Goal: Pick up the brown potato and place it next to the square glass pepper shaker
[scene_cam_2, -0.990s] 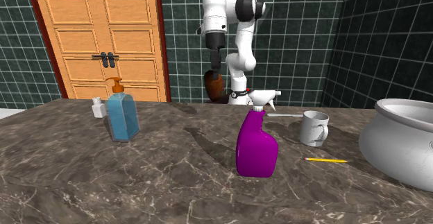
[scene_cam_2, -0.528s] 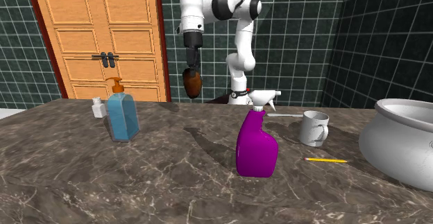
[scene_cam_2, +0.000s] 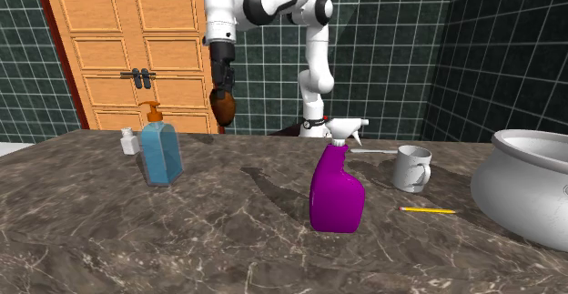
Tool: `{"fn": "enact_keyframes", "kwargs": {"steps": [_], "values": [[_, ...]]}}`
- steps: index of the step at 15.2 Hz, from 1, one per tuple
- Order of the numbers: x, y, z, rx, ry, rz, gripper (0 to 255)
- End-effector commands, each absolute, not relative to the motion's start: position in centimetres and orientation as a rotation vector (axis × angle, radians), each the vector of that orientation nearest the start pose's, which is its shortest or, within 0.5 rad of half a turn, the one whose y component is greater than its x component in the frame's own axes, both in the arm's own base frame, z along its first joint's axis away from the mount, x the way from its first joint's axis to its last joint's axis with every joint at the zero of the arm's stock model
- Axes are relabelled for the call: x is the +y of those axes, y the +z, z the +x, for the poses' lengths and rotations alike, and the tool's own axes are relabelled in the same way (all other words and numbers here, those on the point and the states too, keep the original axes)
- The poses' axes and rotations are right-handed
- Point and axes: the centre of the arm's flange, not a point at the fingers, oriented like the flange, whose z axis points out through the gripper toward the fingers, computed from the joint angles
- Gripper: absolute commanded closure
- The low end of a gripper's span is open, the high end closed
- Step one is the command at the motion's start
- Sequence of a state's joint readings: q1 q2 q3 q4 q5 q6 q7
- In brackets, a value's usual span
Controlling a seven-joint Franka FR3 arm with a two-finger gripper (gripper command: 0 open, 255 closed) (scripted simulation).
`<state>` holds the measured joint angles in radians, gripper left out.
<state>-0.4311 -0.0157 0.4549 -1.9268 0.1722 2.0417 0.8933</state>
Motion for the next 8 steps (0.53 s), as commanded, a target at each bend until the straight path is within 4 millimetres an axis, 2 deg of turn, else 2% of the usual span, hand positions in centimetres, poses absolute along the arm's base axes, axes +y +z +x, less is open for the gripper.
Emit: {"fn": "enact_keyframes", "kwargs": {"steps": [1,8], "values": [[-0.1,50.4,57.7,1.33,-0.073,-2.631,255],[-8.6,50.4,61.3,1.33,-0.073,-2.631,255]]}}
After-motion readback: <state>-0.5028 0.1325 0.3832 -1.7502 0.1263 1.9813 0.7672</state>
